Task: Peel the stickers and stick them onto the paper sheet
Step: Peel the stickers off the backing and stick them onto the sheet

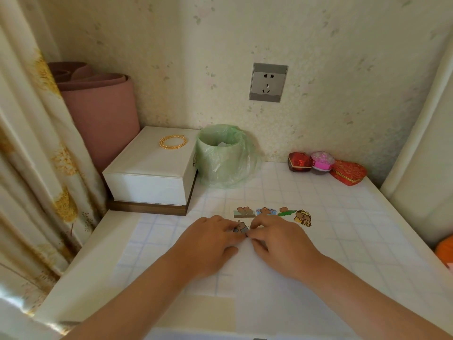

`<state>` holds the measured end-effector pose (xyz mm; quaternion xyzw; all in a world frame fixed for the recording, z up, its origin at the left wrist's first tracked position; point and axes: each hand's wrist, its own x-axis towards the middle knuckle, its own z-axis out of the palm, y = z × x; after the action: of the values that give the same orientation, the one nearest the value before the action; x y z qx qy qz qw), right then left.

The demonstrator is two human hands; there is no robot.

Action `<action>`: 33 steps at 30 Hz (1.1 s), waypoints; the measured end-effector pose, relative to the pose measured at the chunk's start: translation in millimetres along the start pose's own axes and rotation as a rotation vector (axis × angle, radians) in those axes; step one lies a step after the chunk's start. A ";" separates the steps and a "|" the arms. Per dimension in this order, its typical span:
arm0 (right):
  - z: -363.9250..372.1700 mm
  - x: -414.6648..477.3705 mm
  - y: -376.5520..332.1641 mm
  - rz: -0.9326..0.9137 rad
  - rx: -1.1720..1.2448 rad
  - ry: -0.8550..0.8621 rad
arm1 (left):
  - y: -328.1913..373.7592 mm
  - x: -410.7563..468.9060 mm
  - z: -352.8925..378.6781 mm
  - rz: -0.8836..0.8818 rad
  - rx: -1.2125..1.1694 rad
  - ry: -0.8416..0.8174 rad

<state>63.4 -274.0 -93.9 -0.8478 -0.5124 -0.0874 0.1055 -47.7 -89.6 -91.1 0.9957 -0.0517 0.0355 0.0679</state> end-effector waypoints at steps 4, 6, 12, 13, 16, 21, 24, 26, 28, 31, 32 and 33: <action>3.0 -10.9 2.0 -0.031 -0.034 0.043 | -1.1 -3.6 5.1 -0.001 0.035 -0.021; 3.5 -11.8 2.5 -0.030 -0.020 0.051 | -3.1 -3.6 5.3 -0.005 0.018 -0.016; 6.0 -12.0 3.5 -0.029 0.067 0.069 | -9.8 -3.7 5.7 0.018 -0.056 0.078; 5.7 -11.6 3.6 -0.022 0.081 0.075 | -10.0 -3.2 5.2 0.011 -0.064 0.073; 5.0 -9.8 4.0 -0.009 0.108 0.080 | -10.4 1.0 2.4 -0.023 -0.092 0.075; 5.8 -8.0 5.5 -0.018 0.129 0.055 | -9.7 3.5 4.3 -0.089 -0.127 0.158; 6.2 -6.2 7.1 -0.019 0.141 0.010 | -6.8 1.5 8.1 -0.036 -0.118 0.225; 8.4 -6.0 8.2 -0.031 0.108 -0.008 | -5.4 1.3 11.1 0.030 -0.051 0.186; 11.3 -6.6 8.1 -0.049 0.040 -0.005 | -0.6 1.5 14.7 0.042 0.034 0.067; 14.2 -8.4 7.4 -0.072 -0.047 0.013 | 4.0 -2.6 18.0 -0.023 0.075 -0.115; 14.6 -9.0 7.2 -0.078 -0.067 0.014 | 4.2 -4.0 19.1 -0.026 0.083 -0.119; 14.5 -9.5 6.9 -0.083 -0.084 0.021 | 4.8 -5.4 19.5 -0.030 0.084 -0.117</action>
<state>65.8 -281.3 -110.9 -0.8285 -0.5418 -0.1220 0.0714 -52.4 -96.5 -110.2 0.9987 -0.0391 -0.0216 0.0234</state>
